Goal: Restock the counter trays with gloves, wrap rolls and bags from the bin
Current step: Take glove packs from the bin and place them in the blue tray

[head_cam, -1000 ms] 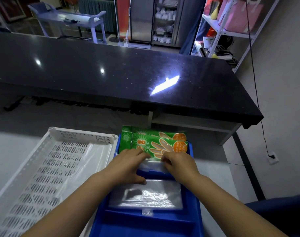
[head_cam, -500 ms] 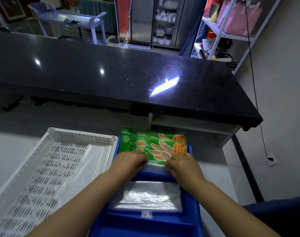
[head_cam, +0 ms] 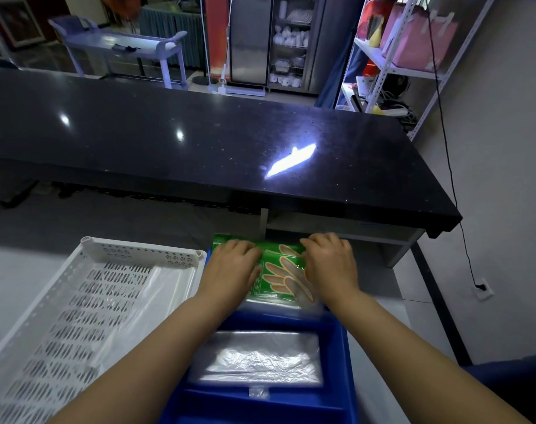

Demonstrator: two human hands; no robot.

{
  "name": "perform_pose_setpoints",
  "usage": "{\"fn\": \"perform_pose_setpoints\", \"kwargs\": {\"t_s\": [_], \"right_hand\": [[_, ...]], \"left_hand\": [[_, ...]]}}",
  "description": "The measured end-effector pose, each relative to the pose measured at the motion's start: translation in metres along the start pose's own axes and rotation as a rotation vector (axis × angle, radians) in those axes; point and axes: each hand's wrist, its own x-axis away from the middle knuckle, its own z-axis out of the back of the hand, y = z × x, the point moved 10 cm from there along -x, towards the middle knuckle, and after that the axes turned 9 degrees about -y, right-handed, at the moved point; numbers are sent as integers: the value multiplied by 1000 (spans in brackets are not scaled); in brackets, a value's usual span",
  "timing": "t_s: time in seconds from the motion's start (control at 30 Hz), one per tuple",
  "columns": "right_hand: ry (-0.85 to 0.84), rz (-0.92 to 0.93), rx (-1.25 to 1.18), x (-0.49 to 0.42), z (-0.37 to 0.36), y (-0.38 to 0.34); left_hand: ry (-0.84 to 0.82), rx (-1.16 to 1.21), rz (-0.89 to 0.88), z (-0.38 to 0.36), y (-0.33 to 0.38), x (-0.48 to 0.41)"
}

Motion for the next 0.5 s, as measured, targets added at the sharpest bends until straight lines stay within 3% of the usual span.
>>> {"fn": "perform_pose_setpoints", "kwargs": {"t_s": [0.1, 0.23, 0.37, 0.5], "right_hand": [[-53, -54, 25, -4, -11, 8], [28, -53, -100, -4, -3, 9], [18, -87, -213, -4, -5, 18], [40, -35, -179, 1, 5, 13]], "left_hand": [[-57, -133, 85, -6, -12, -9], [-13, -209, 89, 9, -12, -7], [35, -166, 77, 14, -16, -3], [32, -118, 113, 19, -20, 2]]}}
